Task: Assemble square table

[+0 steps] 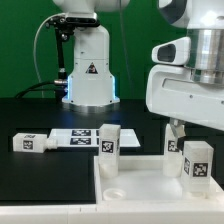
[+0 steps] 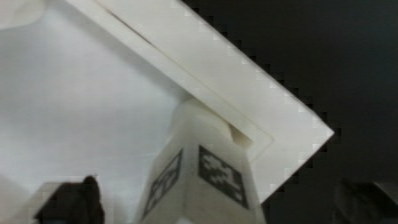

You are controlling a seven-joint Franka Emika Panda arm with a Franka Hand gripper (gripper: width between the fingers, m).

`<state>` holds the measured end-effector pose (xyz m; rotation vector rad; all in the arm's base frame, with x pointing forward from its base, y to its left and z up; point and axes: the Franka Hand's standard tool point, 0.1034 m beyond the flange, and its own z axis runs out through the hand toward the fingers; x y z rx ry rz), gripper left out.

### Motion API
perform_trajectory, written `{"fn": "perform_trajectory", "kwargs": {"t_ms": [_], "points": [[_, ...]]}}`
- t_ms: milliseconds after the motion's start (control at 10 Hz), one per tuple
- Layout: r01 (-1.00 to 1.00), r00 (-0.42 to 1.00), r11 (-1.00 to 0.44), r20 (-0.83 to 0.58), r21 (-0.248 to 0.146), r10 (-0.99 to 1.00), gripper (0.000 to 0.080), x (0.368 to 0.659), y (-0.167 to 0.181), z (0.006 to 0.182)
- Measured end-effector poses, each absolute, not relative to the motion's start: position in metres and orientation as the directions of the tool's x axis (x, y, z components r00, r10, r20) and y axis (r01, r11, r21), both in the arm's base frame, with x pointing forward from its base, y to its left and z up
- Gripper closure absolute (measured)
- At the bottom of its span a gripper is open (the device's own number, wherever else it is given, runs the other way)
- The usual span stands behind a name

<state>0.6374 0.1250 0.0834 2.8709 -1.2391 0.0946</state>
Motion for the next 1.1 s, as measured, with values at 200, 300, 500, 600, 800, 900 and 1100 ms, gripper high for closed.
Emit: {"fn": "perform_trajectory", "kwargs": {"t_ms": [200, 300, 500, 600, 800, 900, 1100], "points": [[-0.648, 0.760, -0.761, 0.062, -0.005, -0.647, 0.0151, 0.638, 0.124, 0.084], [-0.473, 0.879, -0.881, 0.072, 0.004, -0.472, 0.0151, 0.641, 0.119, 0.087], [-0.338, 0.937, -0.941, 0.093, 0.008, -0.336, 0.0151, 0.645, 0.115, 0.087], [-0.338, 0.937, -0.941, 0.093, 0.008, -0.336, 0.0237, 0.645, 0.114, 0.087], [-0.406, 0.910, -0.914, 0.091, -0.001, -0.404, 0.0372, 0.645, 0.115, 0.086], [-0.485, 0.870, -0.874, 0.090, -0.008, -0.484, 0.0516, 0.645, 0.114, 0.086], [-0.587, 0.805, -0.809, 0.089, -0.018, -0.586, 0.0515, 0.645, 0.113, 0.086]]}}
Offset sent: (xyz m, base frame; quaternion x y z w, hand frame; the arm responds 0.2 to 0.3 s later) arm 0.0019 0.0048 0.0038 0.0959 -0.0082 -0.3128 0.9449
